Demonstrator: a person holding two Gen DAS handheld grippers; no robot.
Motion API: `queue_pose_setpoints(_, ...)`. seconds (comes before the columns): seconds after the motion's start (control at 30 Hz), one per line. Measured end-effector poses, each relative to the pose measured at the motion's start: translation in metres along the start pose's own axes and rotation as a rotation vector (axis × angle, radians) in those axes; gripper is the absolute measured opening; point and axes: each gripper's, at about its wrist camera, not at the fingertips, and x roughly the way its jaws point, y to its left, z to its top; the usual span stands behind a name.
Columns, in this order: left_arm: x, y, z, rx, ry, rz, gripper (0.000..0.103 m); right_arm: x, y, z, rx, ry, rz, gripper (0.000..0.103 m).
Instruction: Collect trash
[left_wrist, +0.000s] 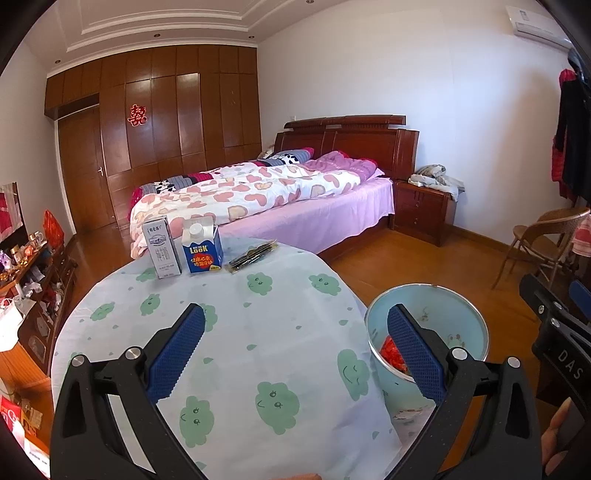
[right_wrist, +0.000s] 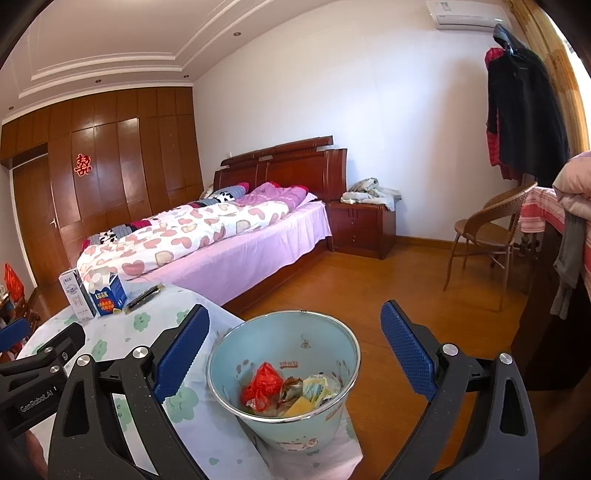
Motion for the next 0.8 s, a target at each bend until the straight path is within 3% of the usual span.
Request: queue_pose_setpoints(0.8, -0.0028, -0.0001, 0.0005, 0.007, -0.012, 0.001, 0.097, 0.0016, -0.0021, -0.0011, 0.009, 0.011, -0.006, 0.092)
